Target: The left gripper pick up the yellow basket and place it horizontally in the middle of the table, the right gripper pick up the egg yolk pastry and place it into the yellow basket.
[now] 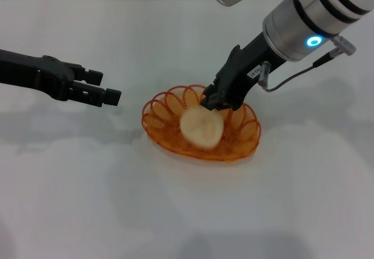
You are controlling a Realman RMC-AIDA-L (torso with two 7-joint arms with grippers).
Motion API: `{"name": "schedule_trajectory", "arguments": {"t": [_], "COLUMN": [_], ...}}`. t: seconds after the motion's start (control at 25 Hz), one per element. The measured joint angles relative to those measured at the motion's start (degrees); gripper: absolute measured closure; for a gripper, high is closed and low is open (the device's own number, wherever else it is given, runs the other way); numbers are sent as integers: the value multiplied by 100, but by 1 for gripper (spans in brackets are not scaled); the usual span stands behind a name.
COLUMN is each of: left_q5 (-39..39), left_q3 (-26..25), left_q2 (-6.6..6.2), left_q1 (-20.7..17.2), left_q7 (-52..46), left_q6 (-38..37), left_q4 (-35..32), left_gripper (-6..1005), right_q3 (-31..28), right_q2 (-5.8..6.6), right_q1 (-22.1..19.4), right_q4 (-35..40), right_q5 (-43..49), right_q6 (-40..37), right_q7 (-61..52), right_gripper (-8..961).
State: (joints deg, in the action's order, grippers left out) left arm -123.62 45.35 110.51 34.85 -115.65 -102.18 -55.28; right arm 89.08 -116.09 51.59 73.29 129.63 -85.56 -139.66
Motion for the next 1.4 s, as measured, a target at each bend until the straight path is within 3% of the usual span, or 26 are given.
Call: {"name": "schedule_trajectory", "arguments": {"t": [0.28,0.52,0.68,0.92,1.08,1.4], "left_q5": [12,26,31,38,41,95], "left_q3": [-1,-76,-105,-193,-282,-308], "left_q2": [-17,-23,-34,-26,-4,8], "left_q1": [3,-4,-5,-35,-82,-262], "left_q7": [2,36,61,162,236,484], "left_q6": [53,77,77,98,113,89], "left_q4": [0,0,0,0,0,0], "left_gripper": [112,112,112,112,112,112], "right_q3": [-61,-388,-837,-1613,-1948,-2394], "right_q2": [17,50,70,70,78,92], "right_q1": [-40,-283,-767,-1653,-2141,-2682], "right_q4": [58,264,721,1084,1101,1122], "right_q5": [5,70,134,22,-131,-543], "right_q6": [31,64,88,82,-6,-340], "right_q7": [10,35,130,605,951,1495], "right_gripper": [729,488,307,170,171,174]}}
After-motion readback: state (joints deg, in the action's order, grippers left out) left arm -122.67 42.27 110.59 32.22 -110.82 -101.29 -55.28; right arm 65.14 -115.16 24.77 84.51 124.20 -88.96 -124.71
